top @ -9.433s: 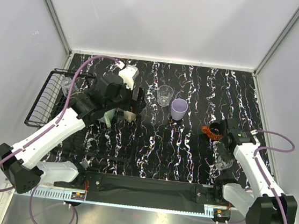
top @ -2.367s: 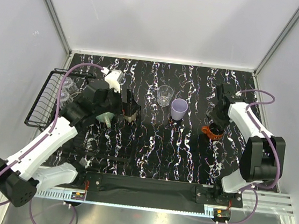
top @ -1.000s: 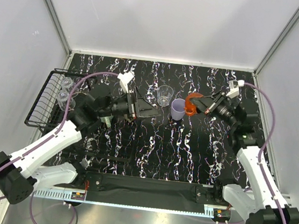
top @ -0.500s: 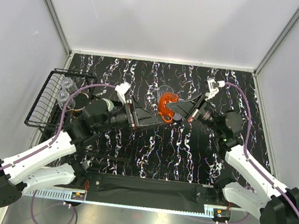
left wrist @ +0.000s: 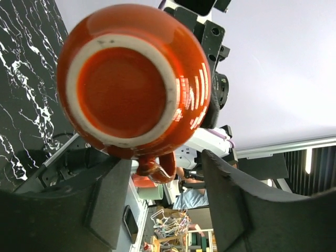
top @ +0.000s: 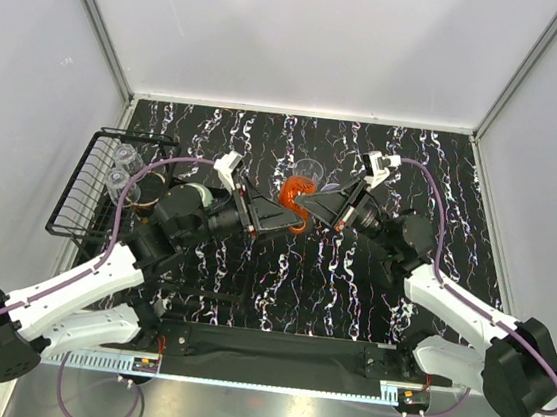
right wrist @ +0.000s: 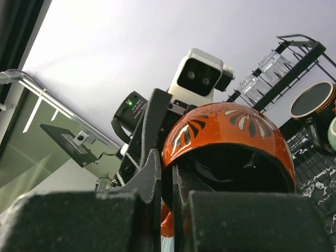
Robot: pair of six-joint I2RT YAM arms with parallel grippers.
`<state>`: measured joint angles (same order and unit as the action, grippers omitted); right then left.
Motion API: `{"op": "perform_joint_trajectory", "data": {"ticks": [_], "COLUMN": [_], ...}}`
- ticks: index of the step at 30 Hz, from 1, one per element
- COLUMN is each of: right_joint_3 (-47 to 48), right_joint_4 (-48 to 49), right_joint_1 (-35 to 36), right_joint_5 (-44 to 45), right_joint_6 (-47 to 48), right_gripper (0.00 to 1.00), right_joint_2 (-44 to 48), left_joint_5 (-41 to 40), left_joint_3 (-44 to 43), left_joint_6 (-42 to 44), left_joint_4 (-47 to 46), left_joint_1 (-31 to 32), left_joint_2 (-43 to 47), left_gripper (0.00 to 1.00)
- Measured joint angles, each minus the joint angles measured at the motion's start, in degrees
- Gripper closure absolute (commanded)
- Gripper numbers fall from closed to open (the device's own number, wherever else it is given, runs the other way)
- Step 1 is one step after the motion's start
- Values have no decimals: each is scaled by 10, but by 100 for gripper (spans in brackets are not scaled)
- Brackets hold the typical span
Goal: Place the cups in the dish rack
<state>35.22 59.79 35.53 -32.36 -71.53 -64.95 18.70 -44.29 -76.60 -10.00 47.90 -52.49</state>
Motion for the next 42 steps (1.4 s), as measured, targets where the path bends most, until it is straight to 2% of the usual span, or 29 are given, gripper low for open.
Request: {"op": "perform_joint_trajectory", "data": {"ticks": [3, 4, 6, 7, 8, 9, 12, 13, 14, 16, 19, 20, 21, 24, 28, 32, 37, 42], "right_joint_3": [0, 0, 0, 0, 0, 0, 0, 0, 0, 0, 0, 2, 7, 33, 95, 135, 143, 144], "right_joint_4": [10, 13, 17, 14, 15, 19, 19, 12, 1, -35, -136, -163, -206, -344, -559, -733, -856, -906], "right_joint_1": [5, 7, 11, 12, 14, 14, 19, 20, 22, 26, 34, 36, 38, 41, 41, 41, 41, 41], "right_joint_5": [13, 17, 24, 28, 29, 31, 33, 33, 34, 43, 54, 58, 66, 105, 209, 307, 382, 417], "right_joint_6": [3, 6, 14, 20, 27, 42, 63, 70, 75, 82, 104, 111, 121, 158, 202, 249, 289, 310], "right_gripper": [100, 100, 100, 100, 100, 100, 99, 80, 73, 70, 27, 5, 0, 0, 1, 0, 0, 0], "right_joint_2": [0, 0, 1, 1, 1, 2, 10, 13, 18, 30, 59, 69, 82, 115, 137, 150, 168, 183], "left_joint_5": [-9, -12, -16, -17, -21, -23, -26, -28, -31, -45, -83, -98, -118, -180, -259, -337, -404, -457], "left_joint_3": [0, 0, 2, 2, 2, 2, 0, -4, -10, -26, -42, -43, -44, -48, -49, -44, -7, 3], "left_joint_6": [-4, -6, -12, -15, -23, -37, -43, -39, -31, 7, 70, 86, 105, 159, 214, 248, 257, 255], "left_joint_4": [0, 0, 1, -1, 0, -1, 4, 16, 32, 74, 158, 181, 213, 303, 403, 474, 503, 522], "left_joint_1": [1, 1, 1, 1, 2, 1, 2, 3, 4, 6, 9, 9, 8, 6, 5, 5, 10, 37], "left_joint_2": [0, 0, 0, 0, 0, 1, 4, 5, 7, 8, 18, 22, 27, 38, 48, 49, 36, -39], "left_gripper": [55, 65, 75, 88, 97, 100, 100, 100, 100, 100, 100, 100, 100, 100, 100, 100, 100, 100]}}
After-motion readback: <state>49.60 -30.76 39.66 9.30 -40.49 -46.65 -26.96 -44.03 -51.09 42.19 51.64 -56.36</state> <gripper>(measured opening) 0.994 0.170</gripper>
